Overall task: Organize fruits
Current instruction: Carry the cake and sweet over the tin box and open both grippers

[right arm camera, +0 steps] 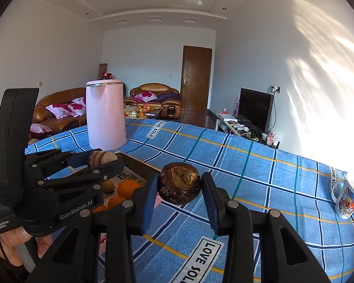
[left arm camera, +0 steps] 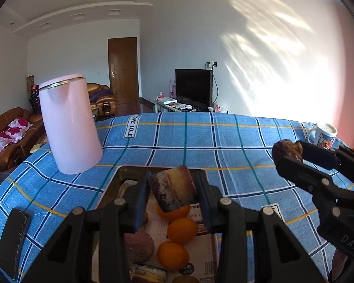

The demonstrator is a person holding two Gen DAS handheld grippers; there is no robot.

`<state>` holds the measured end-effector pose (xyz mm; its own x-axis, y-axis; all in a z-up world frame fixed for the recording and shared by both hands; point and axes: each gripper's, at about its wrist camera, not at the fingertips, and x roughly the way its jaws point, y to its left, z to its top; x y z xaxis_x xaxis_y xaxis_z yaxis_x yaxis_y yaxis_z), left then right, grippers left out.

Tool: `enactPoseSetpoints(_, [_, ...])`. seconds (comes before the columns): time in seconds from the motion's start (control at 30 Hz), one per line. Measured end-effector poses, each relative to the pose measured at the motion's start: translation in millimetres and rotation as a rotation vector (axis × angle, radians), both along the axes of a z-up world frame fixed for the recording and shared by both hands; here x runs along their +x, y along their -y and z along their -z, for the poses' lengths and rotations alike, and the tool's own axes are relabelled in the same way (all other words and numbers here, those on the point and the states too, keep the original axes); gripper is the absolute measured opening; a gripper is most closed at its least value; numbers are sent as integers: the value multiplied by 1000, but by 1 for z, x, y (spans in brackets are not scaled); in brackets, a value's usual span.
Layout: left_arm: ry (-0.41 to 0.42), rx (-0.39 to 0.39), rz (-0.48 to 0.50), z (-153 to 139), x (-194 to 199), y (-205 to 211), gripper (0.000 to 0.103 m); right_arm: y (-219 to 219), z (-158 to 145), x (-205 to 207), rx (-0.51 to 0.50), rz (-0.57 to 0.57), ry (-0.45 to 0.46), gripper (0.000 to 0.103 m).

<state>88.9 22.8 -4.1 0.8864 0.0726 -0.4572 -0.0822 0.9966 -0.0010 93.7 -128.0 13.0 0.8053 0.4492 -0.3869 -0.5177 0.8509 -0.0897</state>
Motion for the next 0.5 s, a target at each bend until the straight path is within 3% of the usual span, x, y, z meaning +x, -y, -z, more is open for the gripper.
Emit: enactPoseSetpoints(0.5, [-32, 20, -76, 3, -10, -46, 40, -47, -3, 7, -13, -105, -16, 40])
